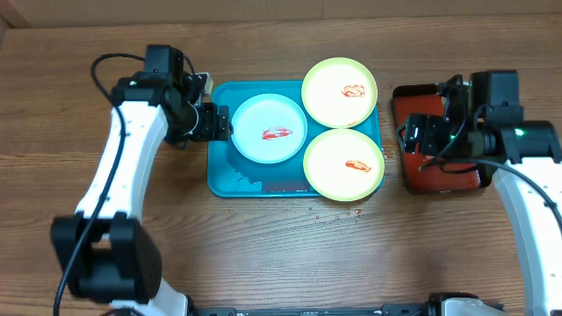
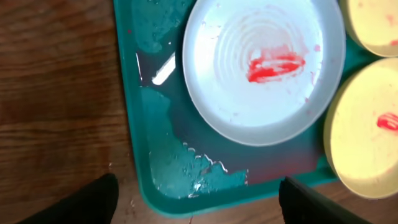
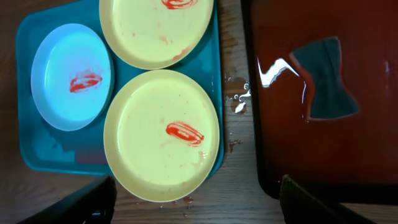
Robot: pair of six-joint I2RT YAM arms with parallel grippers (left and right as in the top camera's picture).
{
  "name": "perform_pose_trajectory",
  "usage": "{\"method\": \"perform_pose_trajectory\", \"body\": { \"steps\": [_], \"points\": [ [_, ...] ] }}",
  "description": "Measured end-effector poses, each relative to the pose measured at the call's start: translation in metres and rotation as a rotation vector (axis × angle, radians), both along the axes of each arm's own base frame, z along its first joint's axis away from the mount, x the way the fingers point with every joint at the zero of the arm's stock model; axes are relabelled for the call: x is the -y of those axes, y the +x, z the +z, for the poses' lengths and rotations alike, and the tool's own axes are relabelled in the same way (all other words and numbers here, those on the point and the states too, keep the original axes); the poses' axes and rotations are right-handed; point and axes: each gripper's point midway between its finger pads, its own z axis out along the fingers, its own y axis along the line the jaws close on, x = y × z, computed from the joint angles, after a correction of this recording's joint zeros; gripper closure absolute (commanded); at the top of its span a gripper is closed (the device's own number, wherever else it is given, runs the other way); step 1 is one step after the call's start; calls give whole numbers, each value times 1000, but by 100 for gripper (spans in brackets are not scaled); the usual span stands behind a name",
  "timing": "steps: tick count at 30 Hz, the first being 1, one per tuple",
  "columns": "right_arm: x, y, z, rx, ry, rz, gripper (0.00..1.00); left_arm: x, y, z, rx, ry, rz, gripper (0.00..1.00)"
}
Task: Clean dirty plates on tray and stack at the side
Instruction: 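Move left gripper to the white plate's left rim and grip it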
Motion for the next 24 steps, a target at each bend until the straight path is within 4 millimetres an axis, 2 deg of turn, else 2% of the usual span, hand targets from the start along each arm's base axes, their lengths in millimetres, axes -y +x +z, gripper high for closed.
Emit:
{"method": "perform_pose_trajectory", "body": {
  "steps": [7,10,15,19,24],
  "points": [
    [6,5,-20,-59,-36,-14,19,2,23,-53,-65,-13,63,35],
    [10,6,-26,-74,-57,-23,20,5,31,-70,-73,-15,71,37],
    [13,11,-32,-81,-74,-29,20,18,42,-77,-32,35,62,37],
    [14,16,-32,-66,-79,-33,20,27,43,-81,-17,121,72,40],
    [15,17,-31,-61,-80,-33,21,33,44,-91,-12,189,110,52]
  ]
}}
